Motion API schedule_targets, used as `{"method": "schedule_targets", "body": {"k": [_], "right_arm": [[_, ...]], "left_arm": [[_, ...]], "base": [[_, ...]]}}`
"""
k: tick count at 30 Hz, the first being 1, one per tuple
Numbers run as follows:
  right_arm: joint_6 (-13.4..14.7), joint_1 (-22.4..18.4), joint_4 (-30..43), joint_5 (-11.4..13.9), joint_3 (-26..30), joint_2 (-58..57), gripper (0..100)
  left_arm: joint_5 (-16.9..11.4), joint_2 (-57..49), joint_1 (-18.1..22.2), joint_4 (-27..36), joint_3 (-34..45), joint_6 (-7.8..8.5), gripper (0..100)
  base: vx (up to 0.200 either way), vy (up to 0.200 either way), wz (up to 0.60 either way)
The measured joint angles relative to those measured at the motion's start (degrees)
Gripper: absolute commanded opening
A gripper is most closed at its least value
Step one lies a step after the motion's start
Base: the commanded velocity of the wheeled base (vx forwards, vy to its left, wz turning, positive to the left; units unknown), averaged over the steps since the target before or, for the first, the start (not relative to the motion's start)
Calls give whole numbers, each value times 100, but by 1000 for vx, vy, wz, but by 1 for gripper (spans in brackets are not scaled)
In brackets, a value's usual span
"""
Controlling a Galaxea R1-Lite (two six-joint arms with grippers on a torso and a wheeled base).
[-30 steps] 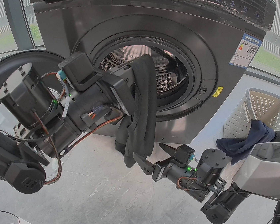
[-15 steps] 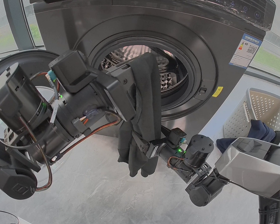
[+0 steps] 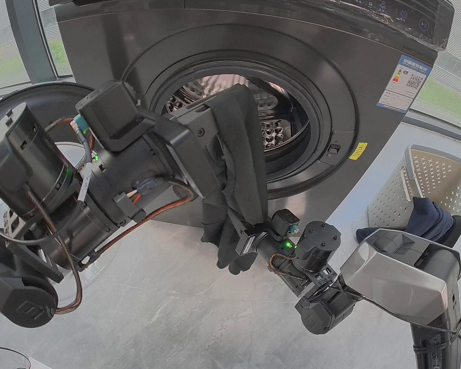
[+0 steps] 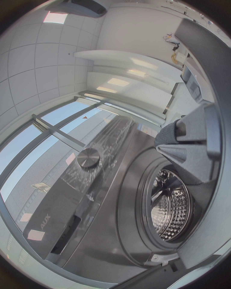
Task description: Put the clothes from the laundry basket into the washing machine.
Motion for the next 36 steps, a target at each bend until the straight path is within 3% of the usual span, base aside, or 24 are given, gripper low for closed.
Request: {"method": "schedule_targets", "body": {"k": [11, 24, 25, 36], "right_arm": [[39, -311, 9, 7, 674, -730, 0], [61, -218, 17, -34, 929, -1587, 0], [63, -193, 17, -39, 928, -1609, 0], [61, -184, 55, -52, 700, -1675, 0]], "left_arm": [[-22, 364, 1097, -63, 461, 39, 0], [-28, 1709, 1412, -618, 946, 96, 0], [-33, 1790, 1415, -635, 946, 104, 100], [-44, 2150, 1291, -655, 1646, 162, 100]], "base": [[0, 0, 0], [0, 0, 0], [0, 0, 0], [0, 0, 0]]}}
